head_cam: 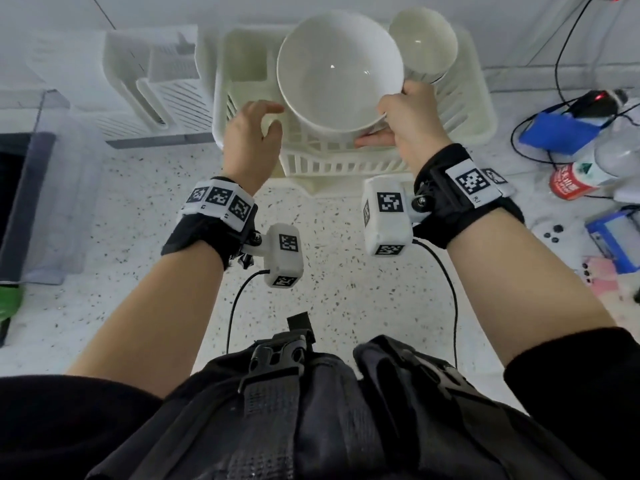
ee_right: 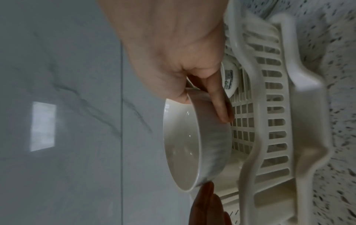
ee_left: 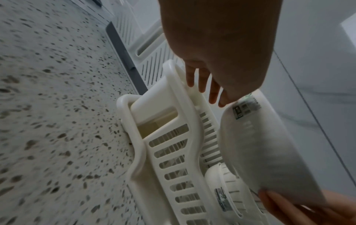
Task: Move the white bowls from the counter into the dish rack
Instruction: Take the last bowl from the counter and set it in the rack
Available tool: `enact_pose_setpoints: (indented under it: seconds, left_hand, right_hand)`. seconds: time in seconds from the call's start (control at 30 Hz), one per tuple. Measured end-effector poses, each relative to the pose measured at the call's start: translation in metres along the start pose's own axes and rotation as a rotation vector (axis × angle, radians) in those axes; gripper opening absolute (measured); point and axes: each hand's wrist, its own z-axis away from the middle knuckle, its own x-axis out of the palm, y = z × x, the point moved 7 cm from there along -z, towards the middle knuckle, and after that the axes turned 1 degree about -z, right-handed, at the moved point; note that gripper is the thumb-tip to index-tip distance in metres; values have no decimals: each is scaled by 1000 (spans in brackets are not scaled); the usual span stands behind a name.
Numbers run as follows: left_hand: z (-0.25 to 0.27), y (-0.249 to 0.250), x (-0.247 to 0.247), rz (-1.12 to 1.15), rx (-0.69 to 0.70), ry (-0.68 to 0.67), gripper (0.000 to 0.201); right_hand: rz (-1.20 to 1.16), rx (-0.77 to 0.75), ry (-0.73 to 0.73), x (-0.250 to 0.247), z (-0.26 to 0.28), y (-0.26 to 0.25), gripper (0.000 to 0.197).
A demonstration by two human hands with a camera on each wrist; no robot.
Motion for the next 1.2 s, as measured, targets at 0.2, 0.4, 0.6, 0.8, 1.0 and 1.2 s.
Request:
enact_pose_setpoints:
  seconds: [0.2, 0.4, 0.6, 0.8, 1.0, 1.2]
  left_hand:
    - [-34, -22, 14, -188, -68, -118, 33]
    - [-57, -34, 25, -271, -64, -120, 38]
    - [-64, -44, 29, -295, -85, -124, 39]
    - [-63, -46, 28, -293, -90, -125, 37]
    - [-61, -44, 26, -301, -84, -120, 36]
    - [-59, -42, 25, -324, -73, -123, 36]
  right_hand:
    - [57, 106, 40, 22, -48, 24, 44]
    - [98, 222, 43, 36, -72, 52, 41]
    - [90, 275, 54, 44, -88, 67, 41]
    - [-15, 317, 71, 55, -91, 67, 20]
    - [-22, 320, 82, 59, -97, 64, 16]
    - [-33, 322, 98, 58, -97, 66, 13]
